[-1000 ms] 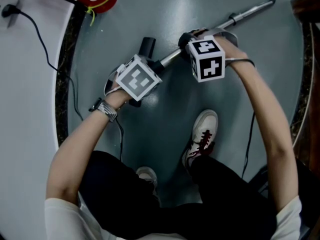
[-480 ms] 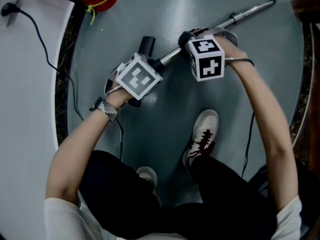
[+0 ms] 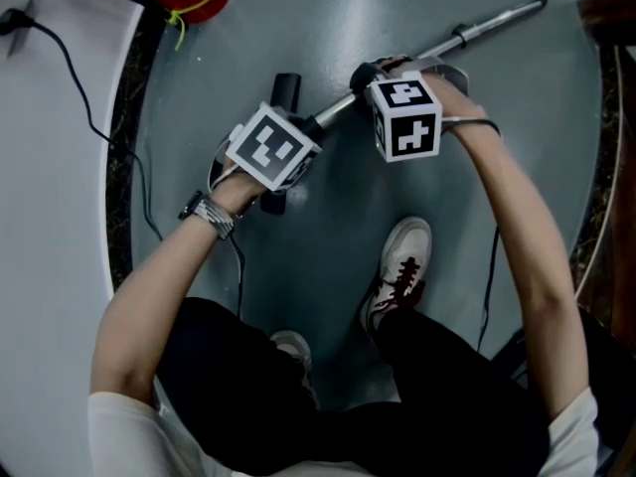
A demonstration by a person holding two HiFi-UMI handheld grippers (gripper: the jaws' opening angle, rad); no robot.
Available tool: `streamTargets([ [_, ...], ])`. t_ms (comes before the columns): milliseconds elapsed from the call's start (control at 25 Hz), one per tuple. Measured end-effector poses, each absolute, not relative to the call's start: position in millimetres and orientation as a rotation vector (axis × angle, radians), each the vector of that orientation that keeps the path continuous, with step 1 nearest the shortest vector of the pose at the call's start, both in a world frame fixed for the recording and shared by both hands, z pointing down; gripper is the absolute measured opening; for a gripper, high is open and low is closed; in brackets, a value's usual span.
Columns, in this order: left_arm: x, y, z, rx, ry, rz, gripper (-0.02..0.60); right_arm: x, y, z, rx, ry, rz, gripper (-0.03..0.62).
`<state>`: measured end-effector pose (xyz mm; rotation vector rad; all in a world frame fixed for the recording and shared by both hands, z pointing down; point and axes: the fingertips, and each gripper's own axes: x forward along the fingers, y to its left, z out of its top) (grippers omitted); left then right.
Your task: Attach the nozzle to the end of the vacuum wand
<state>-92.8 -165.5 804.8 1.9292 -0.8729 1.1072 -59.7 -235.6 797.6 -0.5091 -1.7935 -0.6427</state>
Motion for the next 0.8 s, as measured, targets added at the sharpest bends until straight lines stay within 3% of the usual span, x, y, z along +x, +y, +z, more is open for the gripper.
streamTargets([
  [280, -88.9, -168.6, 803.8, 1.939, -0.869, 1.072, 0.176, -61.9, -237.7, 797.1, -0.5, -1.8, -0.655, 0.16],
  [800, -83.8, -172.0, 809.4, 2.142, -0.886, 1.315, 0.172, -59.5, -239.5, 805.2, -0.5, -1.779, -0.674, 0.159],
])
